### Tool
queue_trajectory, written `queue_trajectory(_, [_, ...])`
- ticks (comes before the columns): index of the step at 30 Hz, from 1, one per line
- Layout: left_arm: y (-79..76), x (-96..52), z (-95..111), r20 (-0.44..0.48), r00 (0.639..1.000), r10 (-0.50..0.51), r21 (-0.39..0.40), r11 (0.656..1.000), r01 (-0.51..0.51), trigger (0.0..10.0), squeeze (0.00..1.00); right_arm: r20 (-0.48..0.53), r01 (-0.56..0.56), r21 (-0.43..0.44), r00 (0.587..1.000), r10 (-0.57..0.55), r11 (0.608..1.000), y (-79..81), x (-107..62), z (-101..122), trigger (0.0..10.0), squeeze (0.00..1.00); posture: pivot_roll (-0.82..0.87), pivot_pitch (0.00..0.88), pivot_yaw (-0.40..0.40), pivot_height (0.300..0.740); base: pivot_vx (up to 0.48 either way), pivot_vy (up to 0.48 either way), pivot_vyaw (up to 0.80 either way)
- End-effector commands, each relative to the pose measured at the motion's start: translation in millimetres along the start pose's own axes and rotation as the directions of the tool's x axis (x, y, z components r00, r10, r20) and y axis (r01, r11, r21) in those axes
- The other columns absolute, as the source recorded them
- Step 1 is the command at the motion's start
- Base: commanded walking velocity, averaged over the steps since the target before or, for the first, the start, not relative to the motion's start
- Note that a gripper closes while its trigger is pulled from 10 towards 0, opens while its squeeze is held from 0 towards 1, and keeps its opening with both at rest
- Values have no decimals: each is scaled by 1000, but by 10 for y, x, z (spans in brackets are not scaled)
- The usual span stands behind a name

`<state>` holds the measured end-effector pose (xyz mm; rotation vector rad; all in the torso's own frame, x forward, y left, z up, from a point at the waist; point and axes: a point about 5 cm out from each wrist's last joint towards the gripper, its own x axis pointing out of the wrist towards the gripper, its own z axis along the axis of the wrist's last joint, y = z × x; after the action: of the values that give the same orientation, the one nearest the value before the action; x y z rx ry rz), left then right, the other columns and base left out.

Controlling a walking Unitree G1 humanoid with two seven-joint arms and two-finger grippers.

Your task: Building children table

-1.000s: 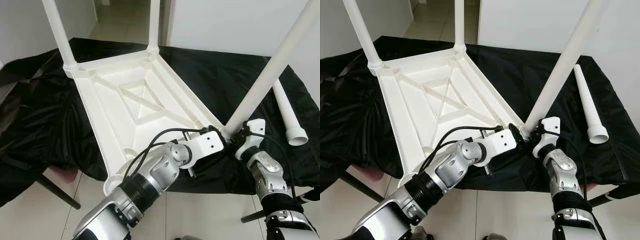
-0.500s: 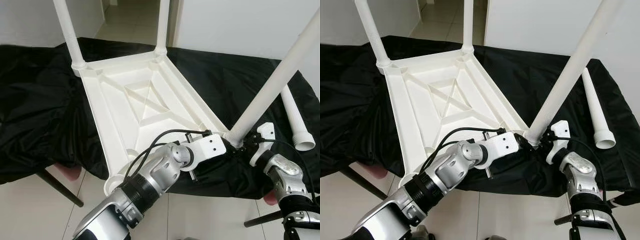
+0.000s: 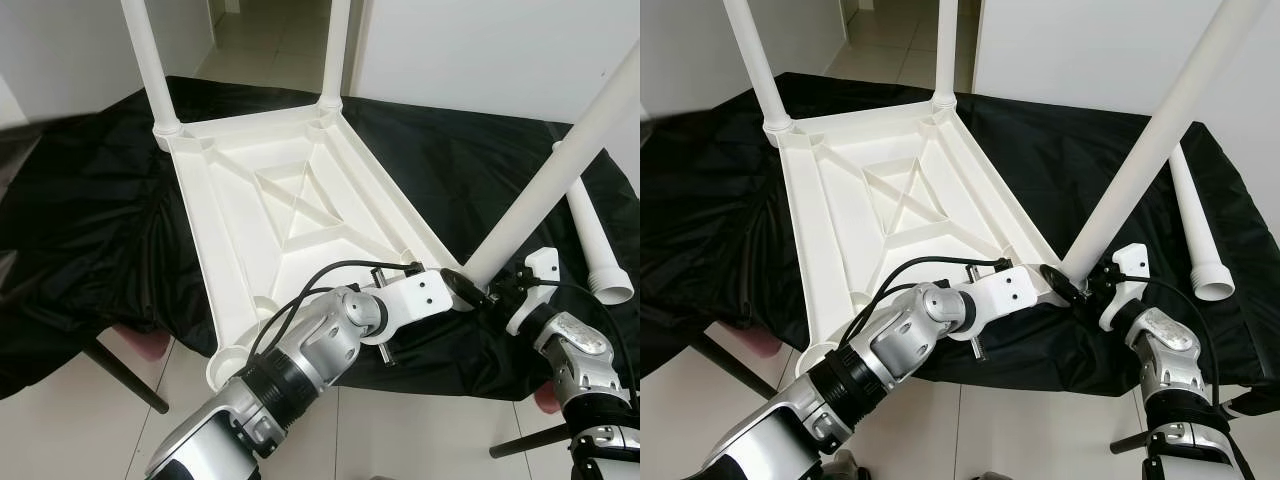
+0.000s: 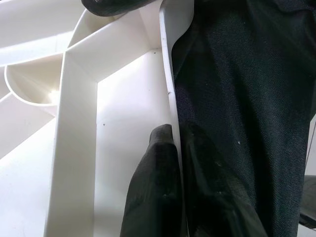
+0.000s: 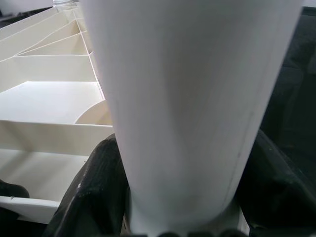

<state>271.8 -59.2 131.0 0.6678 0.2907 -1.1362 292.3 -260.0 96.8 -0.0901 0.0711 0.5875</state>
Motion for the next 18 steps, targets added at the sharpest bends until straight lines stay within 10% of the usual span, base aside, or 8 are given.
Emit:
queue_trajectory(1, [-39, 40, -25, -28, 1000, 1, 24, 1000, -1, 10000, 0, -119, -104, 137, 986, 121, 985, 347, 57, -393, 0, 0, 16, 28, 5, 740, 0, 0, 0])
queue_trajectory(18, [-30, 49, 5, -20, 1000, 6, 25, 1000, -5, 10000, 0, -109, 221, 173, 973, -205, 960, 362, 346, -348, 0, 0, 9, 20, -16, 740, 0, 0, 0])
